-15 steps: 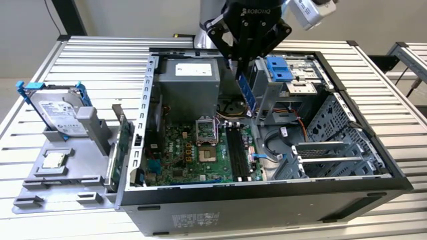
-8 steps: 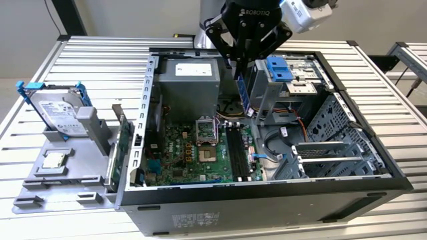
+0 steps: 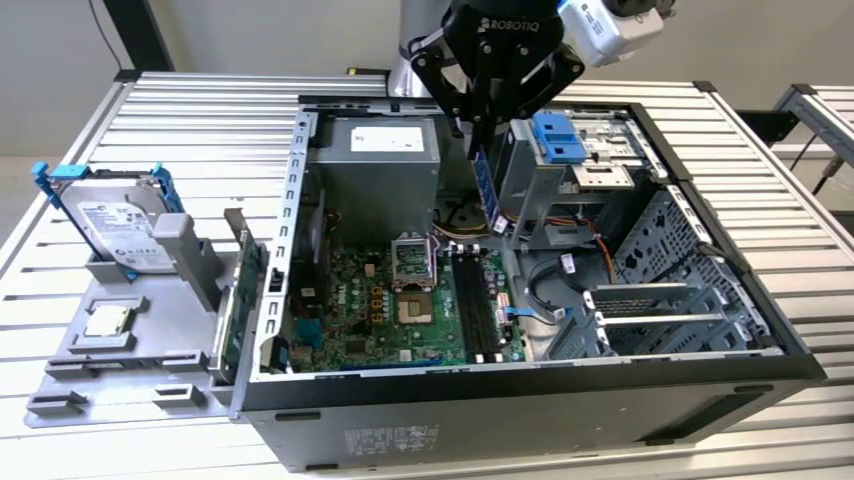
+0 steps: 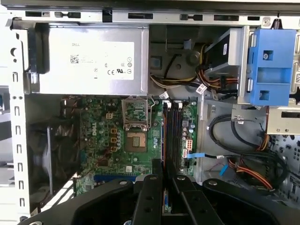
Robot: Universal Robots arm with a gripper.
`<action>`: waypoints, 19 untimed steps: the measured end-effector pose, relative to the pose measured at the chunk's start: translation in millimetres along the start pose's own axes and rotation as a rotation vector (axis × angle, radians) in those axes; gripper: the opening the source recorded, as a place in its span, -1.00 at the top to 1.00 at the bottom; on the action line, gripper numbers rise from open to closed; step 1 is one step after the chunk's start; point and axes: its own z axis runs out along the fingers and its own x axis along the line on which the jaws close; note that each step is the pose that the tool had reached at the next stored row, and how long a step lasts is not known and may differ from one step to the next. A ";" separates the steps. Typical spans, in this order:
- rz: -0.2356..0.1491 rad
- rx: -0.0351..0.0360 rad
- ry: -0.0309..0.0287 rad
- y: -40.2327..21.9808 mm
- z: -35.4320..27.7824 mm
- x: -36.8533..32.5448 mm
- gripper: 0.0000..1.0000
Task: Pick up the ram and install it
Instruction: 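Insert the ram into the slot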
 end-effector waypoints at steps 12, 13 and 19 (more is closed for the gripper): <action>0.002 0.0003 0.0000 0.0 1.3 -2.9 1.00; 0.002 0.0005 0.0001 0.0 1.6 -3.9 1.00; 0.003 0.0014 0.0000 0.1 3.8 -10.8 1.00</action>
